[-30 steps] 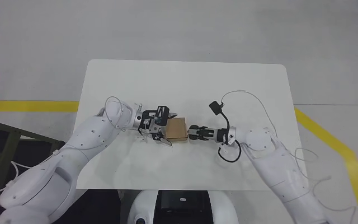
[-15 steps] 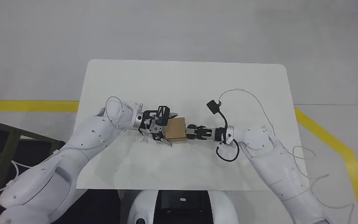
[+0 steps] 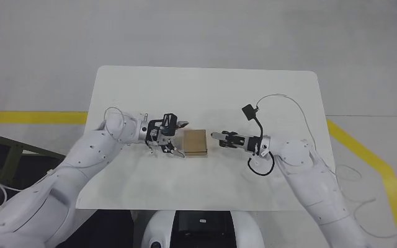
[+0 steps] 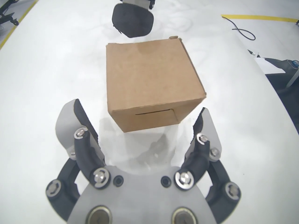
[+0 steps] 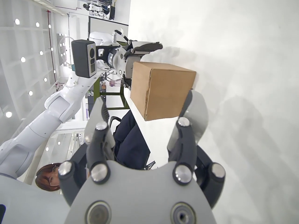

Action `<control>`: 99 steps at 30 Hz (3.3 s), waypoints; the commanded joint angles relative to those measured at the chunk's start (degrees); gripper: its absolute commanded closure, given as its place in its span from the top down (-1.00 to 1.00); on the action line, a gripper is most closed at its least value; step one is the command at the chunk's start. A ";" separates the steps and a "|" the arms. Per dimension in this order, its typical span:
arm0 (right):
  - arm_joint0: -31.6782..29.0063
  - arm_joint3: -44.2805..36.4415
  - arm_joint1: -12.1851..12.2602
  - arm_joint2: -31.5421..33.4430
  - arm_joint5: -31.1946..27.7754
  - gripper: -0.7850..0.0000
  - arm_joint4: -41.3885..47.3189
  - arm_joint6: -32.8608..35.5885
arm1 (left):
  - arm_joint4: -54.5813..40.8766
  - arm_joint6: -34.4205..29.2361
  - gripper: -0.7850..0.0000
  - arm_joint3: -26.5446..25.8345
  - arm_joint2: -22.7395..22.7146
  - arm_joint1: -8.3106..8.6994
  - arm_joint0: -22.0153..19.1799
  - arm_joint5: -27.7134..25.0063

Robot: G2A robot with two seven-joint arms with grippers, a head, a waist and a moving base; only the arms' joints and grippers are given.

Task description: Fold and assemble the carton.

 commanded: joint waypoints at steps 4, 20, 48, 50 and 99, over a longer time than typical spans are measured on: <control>-0.45 -1.12 0.15 0.28 -0.23 1.00 -0.18 -0.09 | -4.04 2.03 1.00 -4.61 -3.16 4.53 1.27 2.03; -5.24 -12.70 1.41 1.14 -7.33 1.00 -10.04 -0.14 | -15.59 -3.51 1.00 -1.05 -18.38 12.55 -0.26 2.94; 1.53 -8.36 -0.40 -11.54 -4.78 1.00 -5.19 6.78 | -18.76 -6.18 1.00 -0.09 -22.44 13.58 -0.28 2.96; 2.70 -6.83 -0.95 -13.26 -4.63 1.00 -5.33 5.91 | -18.76 -6.18 1.00 -0.09 -22.44 13.58 -0.28 2.96; -0.79 -9.41 -0.57 -12.26 -10.38 1.00 -70.66 -32.65 | -18.76 -6.18 1.00 -0.09 -22.44 13.58 -0.28 2.96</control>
